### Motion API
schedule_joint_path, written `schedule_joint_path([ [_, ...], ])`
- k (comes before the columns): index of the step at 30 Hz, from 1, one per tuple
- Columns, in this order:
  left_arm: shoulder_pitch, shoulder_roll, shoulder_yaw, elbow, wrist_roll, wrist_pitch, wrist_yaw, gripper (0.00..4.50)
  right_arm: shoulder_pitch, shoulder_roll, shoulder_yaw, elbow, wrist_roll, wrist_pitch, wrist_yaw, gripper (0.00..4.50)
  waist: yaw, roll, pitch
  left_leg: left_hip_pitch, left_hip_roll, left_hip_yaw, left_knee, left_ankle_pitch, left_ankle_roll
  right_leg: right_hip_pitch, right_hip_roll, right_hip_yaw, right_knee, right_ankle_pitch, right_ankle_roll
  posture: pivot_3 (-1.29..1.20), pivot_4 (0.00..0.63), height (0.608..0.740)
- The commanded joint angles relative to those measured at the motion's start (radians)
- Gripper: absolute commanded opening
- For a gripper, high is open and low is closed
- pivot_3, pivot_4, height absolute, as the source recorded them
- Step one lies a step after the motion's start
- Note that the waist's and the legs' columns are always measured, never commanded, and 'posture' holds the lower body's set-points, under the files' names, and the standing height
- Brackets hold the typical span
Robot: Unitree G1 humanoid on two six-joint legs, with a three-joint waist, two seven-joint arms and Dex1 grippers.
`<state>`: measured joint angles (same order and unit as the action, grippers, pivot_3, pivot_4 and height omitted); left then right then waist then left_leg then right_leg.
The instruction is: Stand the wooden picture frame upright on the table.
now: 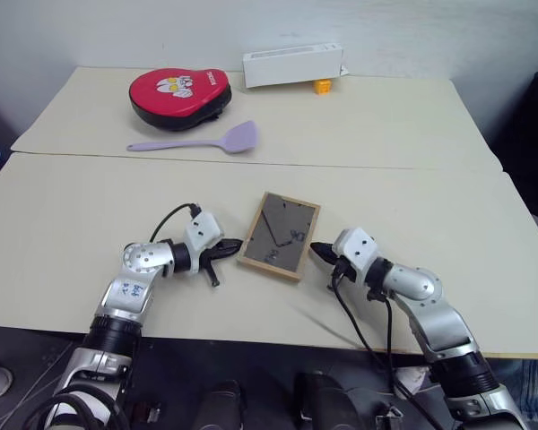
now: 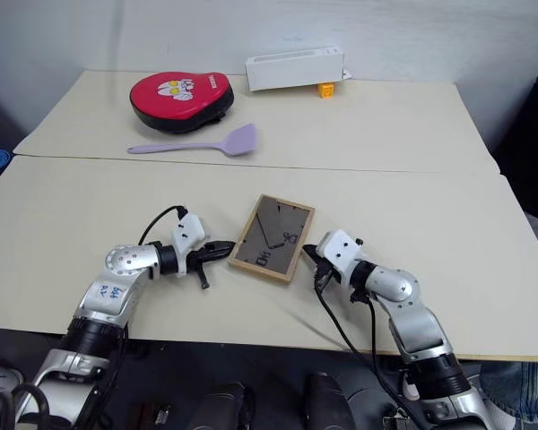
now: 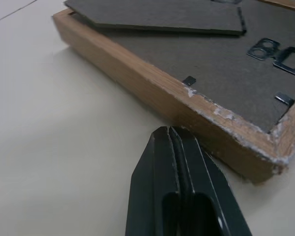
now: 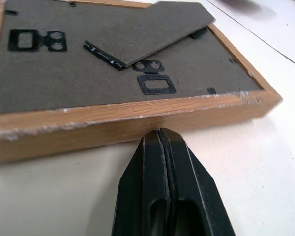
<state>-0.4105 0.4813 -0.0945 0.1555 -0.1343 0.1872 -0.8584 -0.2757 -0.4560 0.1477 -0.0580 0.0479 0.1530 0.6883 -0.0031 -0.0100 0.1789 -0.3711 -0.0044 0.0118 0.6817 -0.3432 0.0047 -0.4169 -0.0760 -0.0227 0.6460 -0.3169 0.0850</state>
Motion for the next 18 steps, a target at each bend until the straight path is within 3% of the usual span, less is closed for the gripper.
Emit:
schedule_joint_path([
  [1,0.037,-0.008,0.007,-0.106,-0.030,0.045,0.017,0.05,-0.023,-0.007,-0.006,-0.005,0.016,-0.017,0.025,0.00,0.000,0.000,0.000,0.000,0.000,0.000,0.000,0.000,0.000,0.000,0.000,0.000,0.000,0.000,0.000,0.00,0.150,0.740],
  [9,0.114,-0.031,0.058,-0.229,-0.108,0.133,0.044,0.05,-0.046,-0.013,-0.014,0.067,0.011,-0.057,0.044,0.00,0.000,0.000,0.000,0.000,0.000,0.000,0.000,0.000,0.000,0.000,0.000,0.000,-0.001,0.000,0.000,0.00,0.150,0.740],
  [13,0.175,0.018,0.129,-0.274,-0.187,0.201,0.011,0.05,-0.046,-0.038,-0.034,0.085,0.019,-0.073,0.062,0.00,-0.003,0.000,0.000,0.001,0.000,-0.001,0.000,0.000,0.000,0.000,0.000,0.000,-0.001,0.000,0.000,0.00,0.150,0.740],
  [15,0.174,0.077,0.196,-0.243,-0.251,0.328,0.001,0.05,-0.047,-0.069,-0.049,0.076,0.038,-0.078,0.099,0.00,-0.003,0.000,0.000,0.001,0.000,-0.001,0.000,0.000,0.000,0.000,0.000,0.000,-0.002,0.000,0.000,0.00,0.150,0.740],
  [18,0.130,0.148,0.222,-0.201,-0.343,0.559,-0.024,0.67,-0.038,-0.104,-0.056,0.069,0.058,-0.087,0.141,0.00,-0.002,0.000,0.000,0.001,0.000,-0.001,0.000,0.000,0.000,0.001,0.000,0.000,-0.002,0.000,0.000,0.00,0.150,0.740],
])
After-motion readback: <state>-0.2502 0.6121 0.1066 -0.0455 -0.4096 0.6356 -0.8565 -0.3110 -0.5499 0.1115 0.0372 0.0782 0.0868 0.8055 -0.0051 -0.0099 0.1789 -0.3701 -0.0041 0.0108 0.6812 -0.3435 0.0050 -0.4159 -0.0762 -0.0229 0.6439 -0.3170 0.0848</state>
